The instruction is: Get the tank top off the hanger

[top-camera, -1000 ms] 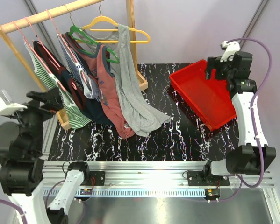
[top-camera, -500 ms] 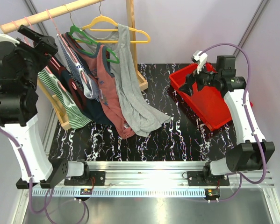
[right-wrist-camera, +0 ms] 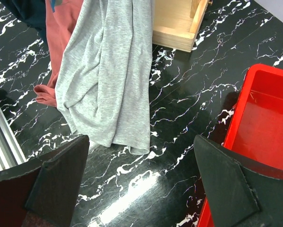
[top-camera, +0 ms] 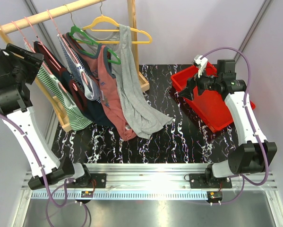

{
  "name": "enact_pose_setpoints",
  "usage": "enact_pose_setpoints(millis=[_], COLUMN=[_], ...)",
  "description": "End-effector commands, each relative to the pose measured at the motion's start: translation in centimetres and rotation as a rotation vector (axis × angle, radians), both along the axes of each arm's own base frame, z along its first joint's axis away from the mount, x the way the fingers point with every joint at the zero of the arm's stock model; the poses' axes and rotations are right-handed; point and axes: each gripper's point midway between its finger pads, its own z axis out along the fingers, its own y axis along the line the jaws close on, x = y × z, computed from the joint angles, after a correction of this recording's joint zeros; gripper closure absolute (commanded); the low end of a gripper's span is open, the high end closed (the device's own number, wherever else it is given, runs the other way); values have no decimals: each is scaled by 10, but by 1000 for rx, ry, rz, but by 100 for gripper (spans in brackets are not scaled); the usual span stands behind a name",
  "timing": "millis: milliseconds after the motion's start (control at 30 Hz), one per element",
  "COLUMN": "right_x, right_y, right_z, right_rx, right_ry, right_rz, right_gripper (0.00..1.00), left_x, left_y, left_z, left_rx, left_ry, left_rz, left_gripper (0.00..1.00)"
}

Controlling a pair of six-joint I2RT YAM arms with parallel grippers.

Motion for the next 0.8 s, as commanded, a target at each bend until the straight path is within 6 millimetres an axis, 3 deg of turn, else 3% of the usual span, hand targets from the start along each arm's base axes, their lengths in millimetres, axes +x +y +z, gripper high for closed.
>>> enact_pose_setpoints(millis=[0,367,767], right_x=[1,2,1], right_y=[2,2,2], right_z=[12,12,13], right_rx=[22,23,23], right_ry=[-49,-58,-61], right_rz=[7,11,9], right_gripper=[0,0,0], left_x=[13,37,55], left_y=[-11,25,31], left_z=[15,-15,-36], left_rx=[0,72,129], left_ry=[-80,-15,-23], left_rz=[-96,2,-27], left_gripper=[36,49,54])
